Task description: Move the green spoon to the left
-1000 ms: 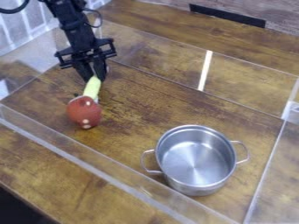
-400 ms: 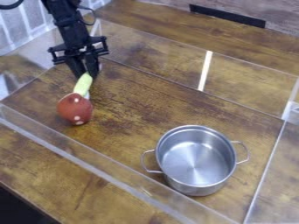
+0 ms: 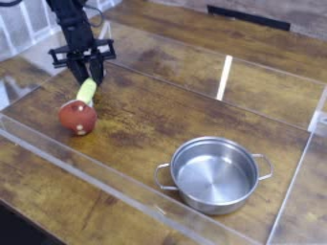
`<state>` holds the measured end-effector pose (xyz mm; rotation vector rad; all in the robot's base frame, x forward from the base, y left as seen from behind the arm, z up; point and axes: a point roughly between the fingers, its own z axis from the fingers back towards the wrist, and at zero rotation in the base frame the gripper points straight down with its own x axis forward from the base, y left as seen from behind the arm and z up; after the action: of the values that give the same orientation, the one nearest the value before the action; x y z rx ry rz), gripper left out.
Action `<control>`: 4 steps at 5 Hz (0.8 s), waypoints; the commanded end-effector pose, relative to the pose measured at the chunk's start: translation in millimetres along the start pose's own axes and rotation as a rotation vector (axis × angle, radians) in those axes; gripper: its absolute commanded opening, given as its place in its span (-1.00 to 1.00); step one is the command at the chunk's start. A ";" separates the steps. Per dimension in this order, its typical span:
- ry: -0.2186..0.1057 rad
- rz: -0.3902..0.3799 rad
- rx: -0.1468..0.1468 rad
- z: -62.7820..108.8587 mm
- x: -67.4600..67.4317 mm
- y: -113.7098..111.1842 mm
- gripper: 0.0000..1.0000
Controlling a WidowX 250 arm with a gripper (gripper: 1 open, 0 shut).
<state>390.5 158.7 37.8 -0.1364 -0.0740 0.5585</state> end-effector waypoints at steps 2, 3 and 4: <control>-0.015 -0.094 -0.012 12.9 12.0 26.0 -1.00; -0.009 -0.101 -0.011 11.1 2.8 17.8 -1.00; 0.002 -0.093 -0.017 11.9 -12.4 3.6 -1.00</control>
<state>370.5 161.4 25.7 -0.1611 -0.0266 0.4879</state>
